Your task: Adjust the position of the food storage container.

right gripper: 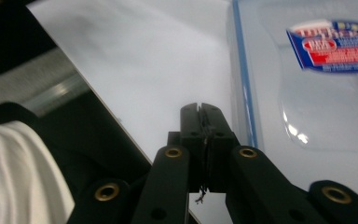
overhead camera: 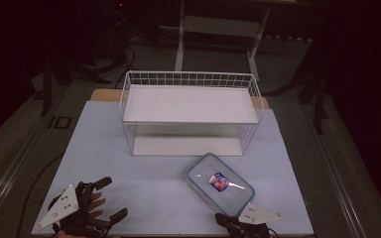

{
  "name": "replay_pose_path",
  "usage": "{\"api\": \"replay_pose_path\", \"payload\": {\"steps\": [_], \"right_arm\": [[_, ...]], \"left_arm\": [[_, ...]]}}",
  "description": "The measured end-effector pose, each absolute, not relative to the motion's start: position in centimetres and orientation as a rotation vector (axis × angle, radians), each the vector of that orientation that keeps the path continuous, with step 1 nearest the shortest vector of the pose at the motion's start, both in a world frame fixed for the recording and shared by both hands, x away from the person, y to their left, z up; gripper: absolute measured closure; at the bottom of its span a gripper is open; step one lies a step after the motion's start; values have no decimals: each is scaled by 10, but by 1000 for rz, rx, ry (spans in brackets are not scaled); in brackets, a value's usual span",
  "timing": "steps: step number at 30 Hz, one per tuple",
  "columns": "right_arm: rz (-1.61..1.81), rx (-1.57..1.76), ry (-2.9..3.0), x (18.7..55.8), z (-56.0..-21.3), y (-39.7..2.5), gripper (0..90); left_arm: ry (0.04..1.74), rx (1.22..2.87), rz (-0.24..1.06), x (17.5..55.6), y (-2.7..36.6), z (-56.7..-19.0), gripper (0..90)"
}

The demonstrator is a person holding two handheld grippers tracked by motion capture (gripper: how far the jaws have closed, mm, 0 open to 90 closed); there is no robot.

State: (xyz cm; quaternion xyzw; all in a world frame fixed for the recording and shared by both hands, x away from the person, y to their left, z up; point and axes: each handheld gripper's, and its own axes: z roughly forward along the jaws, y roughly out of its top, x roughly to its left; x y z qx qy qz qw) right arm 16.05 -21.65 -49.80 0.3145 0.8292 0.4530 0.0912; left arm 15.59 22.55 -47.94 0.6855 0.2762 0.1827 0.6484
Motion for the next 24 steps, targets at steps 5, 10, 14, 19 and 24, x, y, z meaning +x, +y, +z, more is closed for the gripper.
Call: {"api": "replay_pose_path", "payload": {"steps": [5,10,14,19,24], "right_arm": [[1283,980,2472,163,-501,-218,899],[1236,964,2468,160,-500,-216,900],[1204,990,2469,159,-501,-220,900],[1199,1059,2414,160,-500,-230,900],[1197,1141,2337,163,-498,-246,900]], "left_arm": [[627,1556,414,156,226,-480,0],[626,1557,415,156,226,-480,0],[627,1556,414,156,226,-480,0],[626,1556,415,156,226,-479,0],[623,1558,416,156,225,-479,0]]}}
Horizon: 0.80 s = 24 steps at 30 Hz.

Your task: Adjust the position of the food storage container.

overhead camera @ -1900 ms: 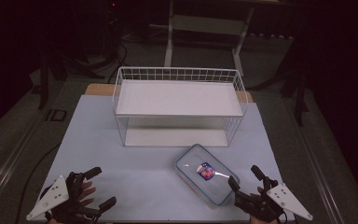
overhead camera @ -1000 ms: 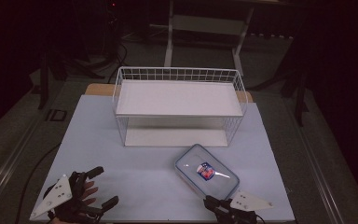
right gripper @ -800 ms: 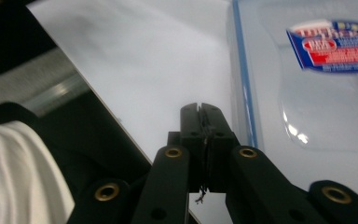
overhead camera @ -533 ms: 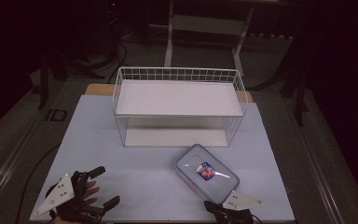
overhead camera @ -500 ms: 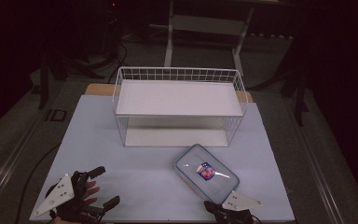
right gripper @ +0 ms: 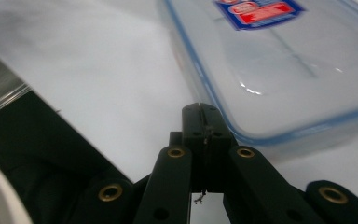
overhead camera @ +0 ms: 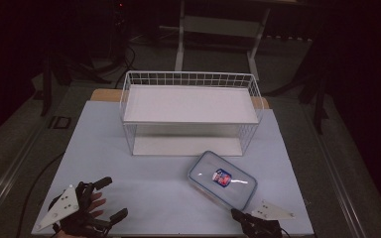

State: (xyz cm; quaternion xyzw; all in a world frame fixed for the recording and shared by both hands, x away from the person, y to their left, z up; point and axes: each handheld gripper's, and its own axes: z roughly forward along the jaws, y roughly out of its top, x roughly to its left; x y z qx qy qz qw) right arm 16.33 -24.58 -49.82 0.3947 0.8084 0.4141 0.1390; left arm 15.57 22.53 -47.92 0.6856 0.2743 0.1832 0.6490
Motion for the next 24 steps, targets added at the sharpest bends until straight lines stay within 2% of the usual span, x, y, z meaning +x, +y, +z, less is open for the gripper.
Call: {"api": "replay_pose_path", "payload": {"steps": [16,24], "right_arm": [[1140,1254,2191,181,-500,-272,900],[1122,1230,2268,185,-506,-265,900]], "left_arm": [[622,1559,417,156,225,-479,0],[619,1561,420,155,225,-479,0]]}}
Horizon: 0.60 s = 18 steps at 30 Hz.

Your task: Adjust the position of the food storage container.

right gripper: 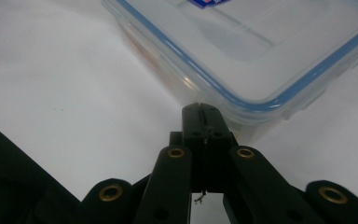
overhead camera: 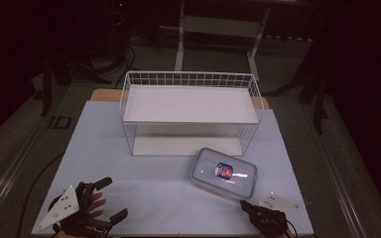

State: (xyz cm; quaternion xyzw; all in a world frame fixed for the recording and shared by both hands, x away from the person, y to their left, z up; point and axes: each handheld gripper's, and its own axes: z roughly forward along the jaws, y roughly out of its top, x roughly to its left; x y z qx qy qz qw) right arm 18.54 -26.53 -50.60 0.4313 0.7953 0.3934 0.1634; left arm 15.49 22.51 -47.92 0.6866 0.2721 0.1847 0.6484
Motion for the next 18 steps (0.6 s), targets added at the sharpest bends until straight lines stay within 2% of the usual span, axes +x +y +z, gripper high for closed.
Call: {"api": "replay_pose_path", "payload": {"steps": [18], "right_arm": [[1057,1322,2081,212,-502,-297,900]], "left_arm": [[623,1562,422,154,224,-479,0]]}}
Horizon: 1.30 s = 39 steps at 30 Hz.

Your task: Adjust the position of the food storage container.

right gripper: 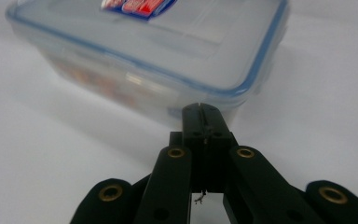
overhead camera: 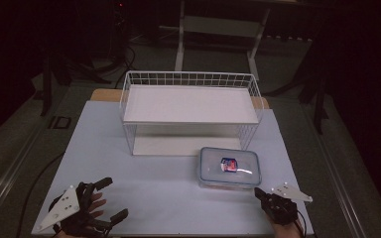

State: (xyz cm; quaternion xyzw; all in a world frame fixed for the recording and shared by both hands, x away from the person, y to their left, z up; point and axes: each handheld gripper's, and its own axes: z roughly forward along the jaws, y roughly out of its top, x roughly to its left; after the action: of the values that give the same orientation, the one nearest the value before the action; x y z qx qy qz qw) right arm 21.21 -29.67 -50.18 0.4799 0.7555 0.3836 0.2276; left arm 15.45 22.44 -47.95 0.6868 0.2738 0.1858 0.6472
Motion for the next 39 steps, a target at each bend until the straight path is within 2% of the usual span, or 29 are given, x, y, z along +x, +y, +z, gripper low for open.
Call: {"api": "replay_pose_path", "payload": {"steps": [5,14,20,39], "right_arm": [[1029,1288,1993,222,-485,-313,900],[1042,1402,2033,267,-518,-331,900],[1064,1398,2110,283,-536,-320,900],[1082,1302,2213,300,-534,-283,900]], "left_arm": [[626,1563,425,155,225,-480,0],[627,1566,423,155,224,-481,0],[630,1570,420,155,223,-481,0],[627,1568,412,155,223,-481,0]]}}
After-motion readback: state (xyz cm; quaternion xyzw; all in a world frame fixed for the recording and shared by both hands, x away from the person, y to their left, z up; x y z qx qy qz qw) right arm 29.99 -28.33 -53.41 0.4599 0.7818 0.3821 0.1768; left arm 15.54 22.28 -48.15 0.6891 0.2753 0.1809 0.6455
